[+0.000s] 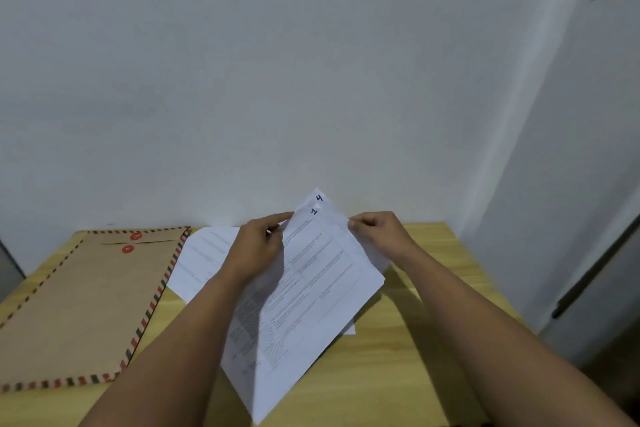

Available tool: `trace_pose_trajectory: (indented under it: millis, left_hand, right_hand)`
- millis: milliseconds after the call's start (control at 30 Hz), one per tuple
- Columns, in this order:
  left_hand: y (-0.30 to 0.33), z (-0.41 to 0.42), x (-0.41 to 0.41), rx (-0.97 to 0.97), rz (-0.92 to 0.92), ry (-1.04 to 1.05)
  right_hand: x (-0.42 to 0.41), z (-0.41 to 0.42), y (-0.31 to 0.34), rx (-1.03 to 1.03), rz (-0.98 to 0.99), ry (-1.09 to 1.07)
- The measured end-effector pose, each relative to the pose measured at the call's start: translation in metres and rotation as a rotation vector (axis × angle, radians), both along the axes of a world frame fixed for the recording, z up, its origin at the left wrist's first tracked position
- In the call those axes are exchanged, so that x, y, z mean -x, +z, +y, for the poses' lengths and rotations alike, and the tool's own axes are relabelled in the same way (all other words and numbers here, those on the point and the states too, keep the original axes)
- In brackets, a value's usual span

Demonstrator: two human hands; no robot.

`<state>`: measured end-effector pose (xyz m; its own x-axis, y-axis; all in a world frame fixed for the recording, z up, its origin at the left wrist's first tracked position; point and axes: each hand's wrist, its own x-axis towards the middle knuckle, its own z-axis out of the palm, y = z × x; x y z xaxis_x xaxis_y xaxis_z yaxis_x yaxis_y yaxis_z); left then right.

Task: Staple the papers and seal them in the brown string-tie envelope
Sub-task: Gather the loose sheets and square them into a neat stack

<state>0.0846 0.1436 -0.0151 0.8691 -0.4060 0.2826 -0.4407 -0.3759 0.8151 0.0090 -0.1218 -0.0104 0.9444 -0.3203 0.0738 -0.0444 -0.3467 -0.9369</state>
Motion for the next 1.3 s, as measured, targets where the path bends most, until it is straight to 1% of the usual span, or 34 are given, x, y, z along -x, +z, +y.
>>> trace_pose_trajectory:
  millis: [200,367,533,700,833,900,1033,1167,1300]
  left_hand:
    - [0.028,0.0,0.018,0.027,-0.032,0.011]
    - [0.046,-0.002,0.029,0.006,-0.065,0.037]
    - [0.053,-0.004,0.035,0.029,-0.072,0.051]
    - [0.055,-0.005,0.038,0.056,-0.089,0.044]
    - [0.052,-0.002,0.032,0.075,-0.117,0.063]
    - [0.051,0.001,0.029,0.056,-0.08,0.066]
    - [0.046,0.007,0.025,-0.045,-0.004,0.039]
    - [0.027,0.009,0.02,-0.082,0.006,0.009]
    - [-0.004,0.012,0.009,-0.131,0.039,0.004]
  right_hand:
    - [0.031,0.008,0.028,-0.095,-0.004,0.071]
    - [0.046,0.016,0.041,-0.08,-0.01,0.093]
    - [0.05,0.02,0.044,-0.067,-0.041,0.086]
    - [0.045,0.024,0.038,-0.018,-0.123,0.055]
    - [0.042,0.027,0.035,-0.041,-0.148,0.063]
    - [0.04,0.027,0.032,-0.055,-0.142,0.061]
    - [0.034,0.027,0.023,-0.05,-0.121,0.1]
    - [0.025,0.032,0.004,-0.061,-0.047,0.115]
    - [0.002,0.03,-0.033,0.006,0.036,0.11]
